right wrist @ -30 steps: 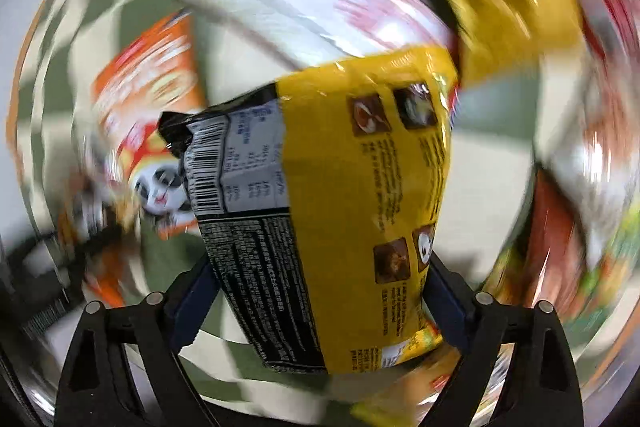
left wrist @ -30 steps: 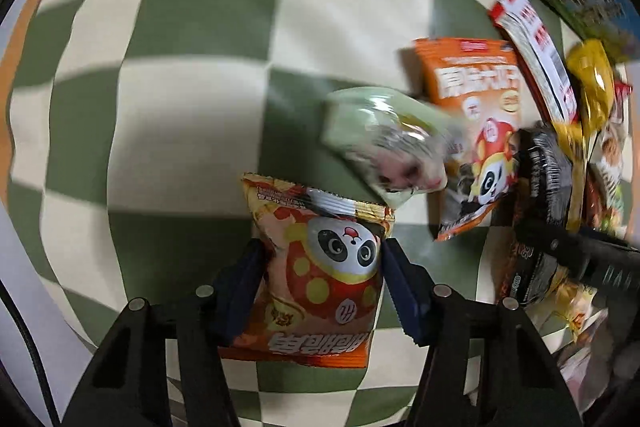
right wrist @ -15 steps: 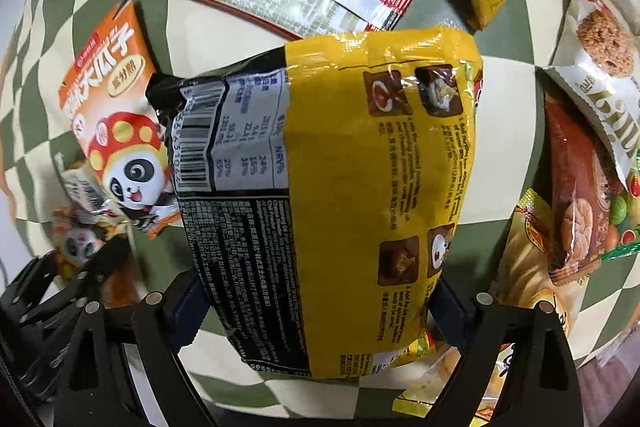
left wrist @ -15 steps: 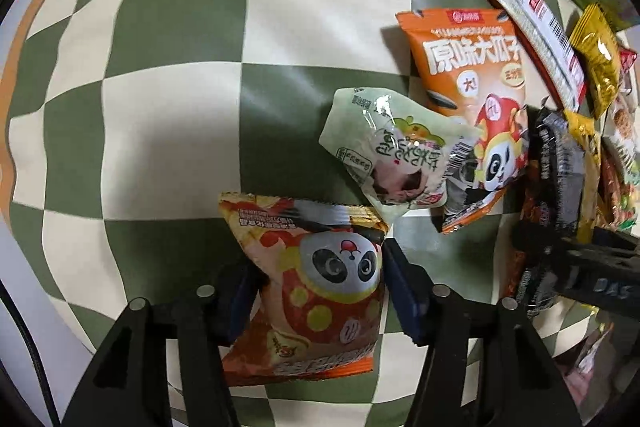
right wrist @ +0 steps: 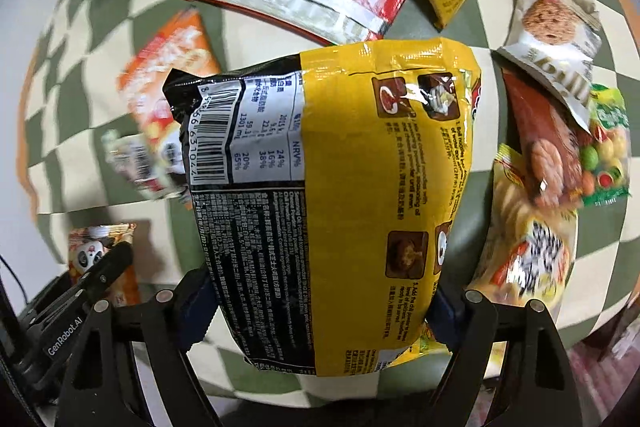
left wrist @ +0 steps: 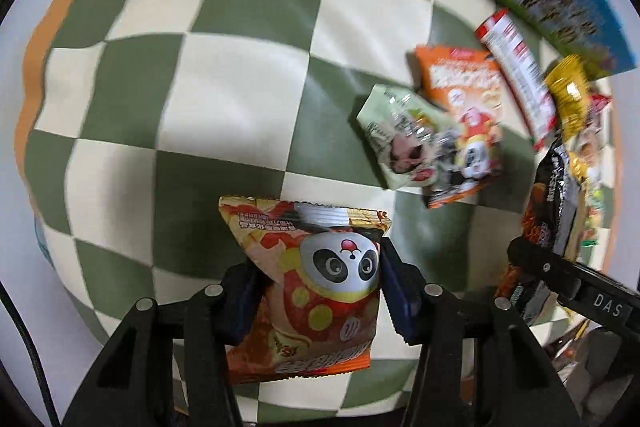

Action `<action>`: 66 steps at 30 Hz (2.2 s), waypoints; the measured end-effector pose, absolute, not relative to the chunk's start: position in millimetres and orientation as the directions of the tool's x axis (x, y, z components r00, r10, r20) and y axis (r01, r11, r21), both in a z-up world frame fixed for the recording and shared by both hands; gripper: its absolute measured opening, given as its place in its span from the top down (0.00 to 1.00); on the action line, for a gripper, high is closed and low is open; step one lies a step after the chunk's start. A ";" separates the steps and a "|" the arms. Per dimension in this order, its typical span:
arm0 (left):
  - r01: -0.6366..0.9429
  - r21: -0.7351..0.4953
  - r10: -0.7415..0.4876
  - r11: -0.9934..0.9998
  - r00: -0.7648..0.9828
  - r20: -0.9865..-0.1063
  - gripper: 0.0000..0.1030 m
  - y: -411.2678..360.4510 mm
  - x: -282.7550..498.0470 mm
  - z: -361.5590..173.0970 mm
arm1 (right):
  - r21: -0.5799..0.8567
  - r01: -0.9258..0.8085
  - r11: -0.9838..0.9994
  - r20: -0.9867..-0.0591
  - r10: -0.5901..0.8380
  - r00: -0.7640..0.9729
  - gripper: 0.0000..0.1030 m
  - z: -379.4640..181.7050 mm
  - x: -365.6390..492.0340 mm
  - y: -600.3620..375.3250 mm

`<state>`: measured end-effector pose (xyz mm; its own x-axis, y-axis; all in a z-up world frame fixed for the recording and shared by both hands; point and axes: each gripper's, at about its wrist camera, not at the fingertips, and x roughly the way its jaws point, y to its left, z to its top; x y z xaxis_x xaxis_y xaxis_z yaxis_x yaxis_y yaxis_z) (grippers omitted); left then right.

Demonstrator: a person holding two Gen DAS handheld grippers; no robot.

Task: Organize snacks
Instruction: 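Carry both bags into the cardboard box and open both tools to release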

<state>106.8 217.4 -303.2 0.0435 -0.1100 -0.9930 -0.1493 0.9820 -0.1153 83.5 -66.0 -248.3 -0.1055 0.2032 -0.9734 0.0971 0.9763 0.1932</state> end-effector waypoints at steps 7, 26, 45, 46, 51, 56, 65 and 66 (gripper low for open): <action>-0.133 -0.209 -0.189 0.969 0.148 -0.971 0.51 218.8 112.4 -230.0 | 0.311 0.136 0.941 -0.948 0.317 -0.028 0.15 -176.9 71.0 -70.0; -0.121 -0.296 -0.263 0.948 0.234 -0.936 0.51 68.7 424.7 -171.6 | 0.338 0.042 0.940 -0.939 0.335 0.077 0.15 -53.9 319.3 -125.1; -0.169 -0.214 -0.205 0.962 0.071 -0.976 0.15 63.5 548.8 -279.4 | 0.223 -0.017 0.975 -0.973 0.221 -0.072 0.04 -153.3 429.1 -64.2; -0.163 -0.202 -0.191 0.966 0.077 -0.978 0.15 63.8 549.7 -279.4 | 0.232 -0.025 0.973 -0.971 0.229 -0.073 0.04 -152.7 429.5 -62.9; -0.134 -0.152 -0.141 0.979 0.091 -0.986 0.15 66.0 543.0 -279.6 | 0.224 -0.051 0.973 -0.974 0.223 -0.037 0.04 -147.9 421.6 -67.3; -0.118 -0.120 -0.100 0.986 0.157 -0.983 0.15 65.4 522.8 -264.6 | 0.192 -0.074 0.979 -0.980 0.195 0.034 0.04 -127.1 393.5 -77.6; -0.058 -0.079 -0.058 0.995 0.301 -0.952 0.15 65.5 466.7 -222.3 | 0.174 -0.063 0.983 -0.971 0.182 0.159 0.04 -60.8 325.6 -97.9; -0.054 -0.078 -0.057 0.995 0.319 -0.946 0.15 65.0 459.1 -216.6 | 0.172 -0.063 0.983 -0.968 0.181 0.173 0.04 -55.9 314.7 -102.5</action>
